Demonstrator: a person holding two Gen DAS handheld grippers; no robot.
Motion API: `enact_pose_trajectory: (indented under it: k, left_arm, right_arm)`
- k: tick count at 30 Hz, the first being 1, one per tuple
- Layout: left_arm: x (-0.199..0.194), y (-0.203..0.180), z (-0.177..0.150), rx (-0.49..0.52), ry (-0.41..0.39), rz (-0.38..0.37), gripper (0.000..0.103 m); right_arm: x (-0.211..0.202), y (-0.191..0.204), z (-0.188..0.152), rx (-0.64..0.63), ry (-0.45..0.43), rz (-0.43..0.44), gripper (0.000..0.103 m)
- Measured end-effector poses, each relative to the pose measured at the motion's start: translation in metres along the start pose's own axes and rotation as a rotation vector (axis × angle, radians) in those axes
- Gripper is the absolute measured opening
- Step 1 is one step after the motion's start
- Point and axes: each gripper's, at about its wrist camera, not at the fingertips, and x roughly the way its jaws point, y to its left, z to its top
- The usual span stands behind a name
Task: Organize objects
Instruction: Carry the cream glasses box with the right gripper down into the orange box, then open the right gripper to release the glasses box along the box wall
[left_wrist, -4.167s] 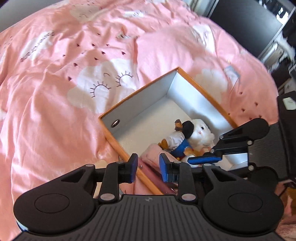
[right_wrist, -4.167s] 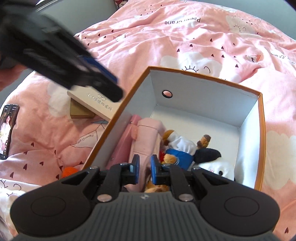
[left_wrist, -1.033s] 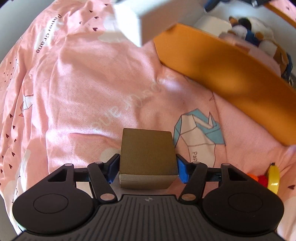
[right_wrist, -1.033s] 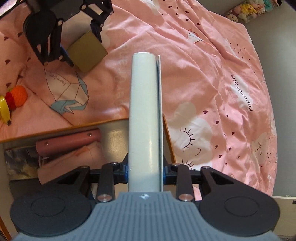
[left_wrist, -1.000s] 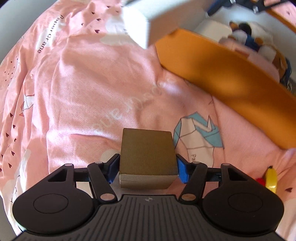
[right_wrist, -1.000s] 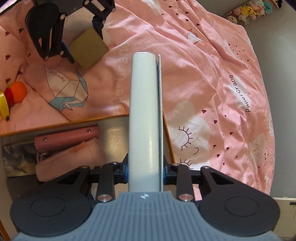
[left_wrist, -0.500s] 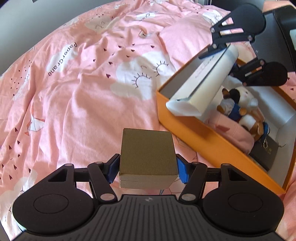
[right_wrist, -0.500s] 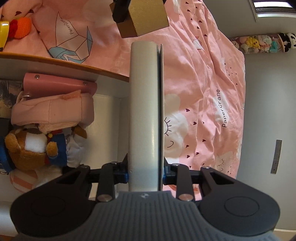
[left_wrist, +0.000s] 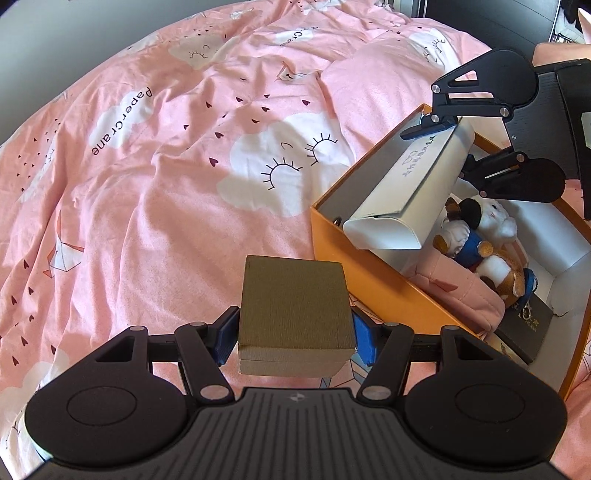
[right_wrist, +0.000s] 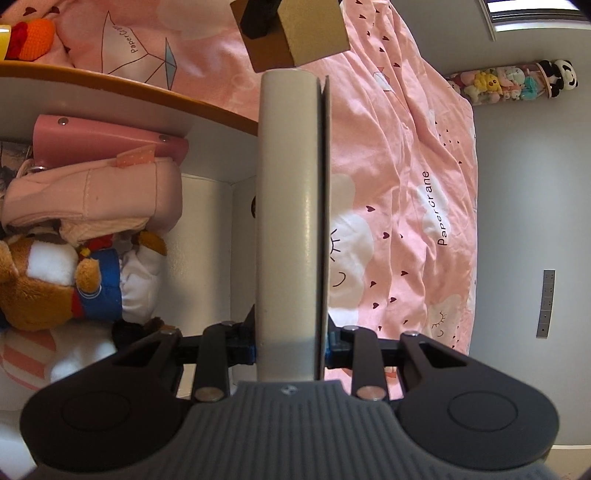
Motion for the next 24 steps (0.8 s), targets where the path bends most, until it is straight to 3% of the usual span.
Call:
enact_pose_trajectory:
  k: [13, 24]
  left_arm:
    - [0.021, -0.006, 0.007, 0.020, 0.043, -0.010, 0.072]
    - [0.023, -0.006, 0.004, 0.015, 0.058, -0.021, 0.072]
  right_arm:
    - [0.015, 0.027, -0.009, -0.045, 0.022, 0.009, 0.031]
    - [0.056, 0.026, 0.001, 0.000, 0.059, 0.105, 0.031]
